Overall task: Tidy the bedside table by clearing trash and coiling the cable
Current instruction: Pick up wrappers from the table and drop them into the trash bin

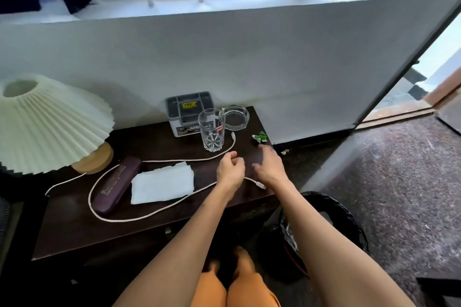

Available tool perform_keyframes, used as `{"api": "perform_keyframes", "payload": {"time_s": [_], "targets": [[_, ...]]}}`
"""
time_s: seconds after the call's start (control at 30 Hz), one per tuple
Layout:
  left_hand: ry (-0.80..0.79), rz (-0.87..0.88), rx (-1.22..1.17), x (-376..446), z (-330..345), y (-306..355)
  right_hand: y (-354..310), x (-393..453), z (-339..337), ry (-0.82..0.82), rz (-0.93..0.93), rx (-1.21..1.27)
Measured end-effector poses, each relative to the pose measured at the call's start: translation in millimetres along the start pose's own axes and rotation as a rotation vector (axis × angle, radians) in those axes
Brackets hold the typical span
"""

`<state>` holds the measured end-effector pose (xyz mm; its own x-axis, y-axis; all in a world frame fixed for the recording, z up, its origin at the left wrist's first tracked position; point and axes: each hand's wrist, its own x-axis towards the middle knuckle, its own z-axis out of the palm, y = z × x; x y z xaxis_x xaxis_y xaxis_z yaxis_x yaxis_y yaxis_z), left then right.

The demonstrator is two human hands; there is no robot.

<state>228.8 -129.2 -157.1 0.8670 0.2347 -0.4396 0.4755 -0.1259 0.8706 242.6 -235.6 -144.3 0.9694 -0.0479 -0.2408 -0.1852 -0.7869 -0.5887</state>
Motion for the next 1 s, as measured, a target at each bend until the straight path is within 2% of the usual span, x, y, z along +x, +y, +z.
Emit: {"api": "perform_keyframes", "payload": {"time_s": [0.17, 0.4, 0.47, 0.6, 0.73, 0.8, 0.9, 1.0], "targets": [[-0.012, 0.01, 0.024, 28, 12, -1, 2, 36, 9, -0.01, -0.025, -0.058], [-0.016, 0.014, 0.028, 44, 16, 1, 2, 62, 16, -0.134, -0.028, -0.207], [-0.01, 0.007, 0.032, 44, 16, 1, 4, 58, 21, -0.101, -0.06, -0.244], [0.004, -0.008, 0.048, 33, 14, -3, 3, 35, 27, 0.069, -0.138, -0.323], [0.025, -0.039, 0.058, 9, 9, -4, 1, 3, 21, 0.039, -0.133, -0.44], [0.046, -0.049, 0.061, -3, 7, -5, 6, -11, 18, 0.041, -0.067, -0.351], [0.071, -0.046, 0.058, -26, 4, -2, 16, -35, 11, 0.108, 0.104, 0.001], [0.065, -0.043, 0.076, -48, 8, 1, 24, -61, 2, 0.123, 0.183, 0.296]]}}
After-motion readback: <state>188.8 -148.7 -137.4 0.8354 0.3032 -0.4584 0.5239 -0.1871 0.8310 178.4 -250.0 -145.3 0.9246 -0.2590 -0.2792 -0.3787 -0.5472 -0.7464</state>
